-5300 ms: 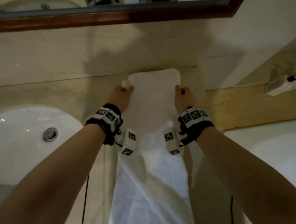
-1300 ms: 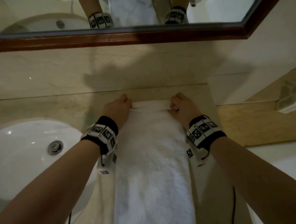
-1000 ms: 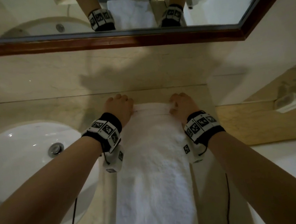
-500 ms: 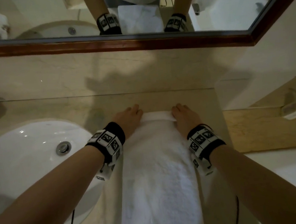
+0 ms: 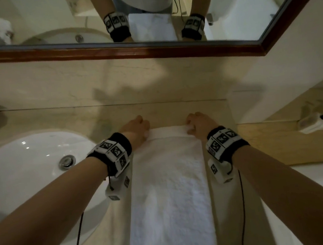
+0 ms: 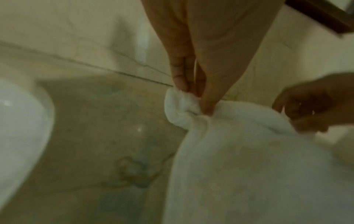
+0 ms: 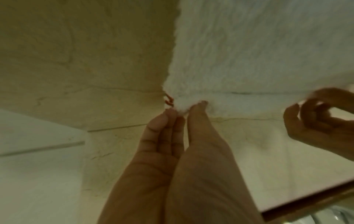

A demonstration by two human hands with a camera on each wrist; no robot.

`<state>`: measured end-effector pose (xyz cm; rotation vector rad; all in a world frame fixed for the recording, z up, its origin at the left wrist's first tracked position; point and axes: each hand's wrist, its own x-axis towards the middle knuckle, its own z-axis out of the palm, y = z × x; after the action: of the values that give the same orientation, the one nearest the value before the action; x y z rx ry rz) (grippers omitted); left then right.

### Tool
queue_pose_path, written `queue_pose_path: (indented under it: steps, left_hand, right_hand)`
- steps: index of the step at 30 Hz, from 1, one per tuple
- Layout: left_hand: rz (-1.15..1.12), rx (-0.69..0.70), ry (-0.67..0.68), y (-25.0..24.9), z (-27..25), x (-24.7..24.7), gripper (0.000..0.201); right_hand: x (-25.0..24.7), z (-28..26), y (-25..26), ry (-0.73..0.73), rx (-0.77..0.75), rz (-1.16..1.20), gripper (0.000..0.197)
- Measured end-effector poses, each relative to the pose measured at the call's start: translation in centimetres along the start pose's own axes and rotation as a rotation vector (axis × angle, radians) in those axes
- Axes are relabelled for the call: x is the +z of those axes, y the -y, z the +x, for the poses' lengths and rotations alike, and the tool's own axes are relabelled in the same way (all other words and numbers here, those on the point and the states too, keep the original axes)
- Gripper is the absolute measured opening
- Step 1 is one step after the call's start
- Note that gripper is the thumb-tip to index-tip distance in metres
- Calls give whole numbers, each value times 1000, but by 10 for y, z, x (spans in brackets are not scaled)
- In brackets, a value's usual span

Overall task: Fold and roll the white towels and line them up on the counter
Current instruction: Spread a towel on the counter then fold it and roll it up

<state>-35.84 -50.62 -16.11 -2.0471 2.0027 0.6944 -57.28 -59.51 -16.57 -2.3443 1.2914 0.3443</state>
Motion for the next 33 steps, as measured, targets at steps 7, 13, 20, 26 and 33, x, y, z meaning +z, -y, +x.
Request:
queue_pose_path:
  steps: [7, 13, 20, 26, 33]
  left_hand:
    - [53, -34, -34, 8, 5, 3, 34]
    - [314, 63, -68, -5, -5, 20, 38]
    - [112, 47, 38, 3, -16, 8, 31]
    - [31, -121, 5, 1, -1, 5, 41]
    - [182, 44, -145, -12, -19, 13, 38]
  right_hand:
    - [1, 9, 5, 26, -131, -330, 34]
    - [32, -11, 8, -184, -169, -221, 38]
    - [20, -19, -2, -110, -132, 69, 21]
    - [7, 1, -5, 57, 12, -56, 43]
    - [17, -23, 10, -69, -121, -190, 25]
